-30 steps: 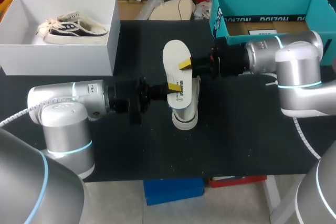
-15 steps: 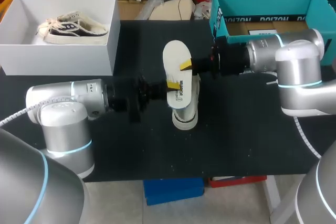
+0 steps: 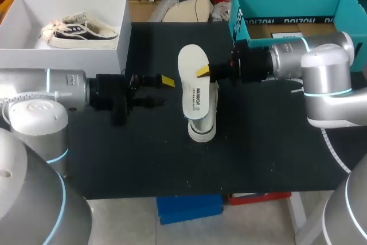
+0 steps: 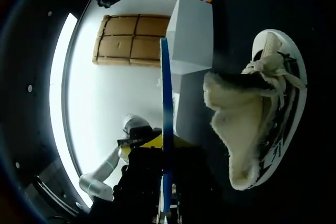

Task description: Take the shoe out of the shoebox, open the shoe tongue, remove and reinsert the insole, then place the shoe into the shoebox

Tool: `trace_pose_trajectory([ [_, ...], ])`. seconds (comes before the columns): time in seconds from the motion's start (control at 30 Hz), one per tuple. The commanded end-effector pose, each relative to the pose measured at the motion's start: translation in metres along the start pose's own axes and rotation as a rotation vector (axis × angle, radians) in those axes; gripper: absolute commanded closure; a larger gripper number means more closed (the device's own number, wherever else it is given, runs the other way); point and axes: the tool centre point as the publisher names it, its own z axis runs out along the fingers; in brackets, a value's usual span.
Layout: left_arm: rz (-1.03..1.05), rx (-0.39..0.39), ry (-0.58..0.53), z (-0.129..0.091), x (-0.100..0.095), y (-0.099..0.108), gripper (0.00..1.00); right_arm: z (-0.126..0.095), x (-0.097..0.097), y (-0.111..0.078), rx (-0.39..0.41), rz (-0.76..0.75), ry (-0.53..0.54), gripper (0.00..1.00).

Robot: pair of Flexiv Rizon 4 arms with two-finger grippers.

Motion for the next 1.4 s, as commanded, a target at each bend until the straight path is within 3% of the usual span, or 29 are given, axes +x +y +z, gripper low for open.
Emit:
trace_pose_trajectory([
  [0.03, 0.127, 0.135, 0.413, -0.024, -0.021, 0.005, 0.0, 0.0, 0.0, 0.0, -0.001, 0.001, -0.003, 1.0],
  [0.13, 0.204, 0.117, 0.525, -0.027, -0.036, 0.005, 0.0, 0.0, 0.0, 0.0, -0.001, 0.001, -0.003, 1.0],
  [0.73, 0.204, 0.117, 0.525, -0.027, -0.036, 0.005, 0.0, 0.0, 0.0, 0.0, -0.001, 0.001, -0.003, 1.0],
  [0.93, 0.116, 0.176, 0.839, -0.006, -0.048, 0.01, 0.0, 0.0, 0.0, 0.0, -0.001, 0.001, -0.003, 1.0],
  [1.1, 0.169, 0.19, 0.929, -0.003, -0.059, 0.006, 0.0, 0.0, 0.0, 0.0, -0.001, 0.001, -0.003, 1.0],
  [1.4, 0.142, 0.21, 1.035, 0.002, -0.057, -0.009, 0.0, 0.0, 0.0, 0.0, -0.001, 0.001, -0.003, 1.0],
])
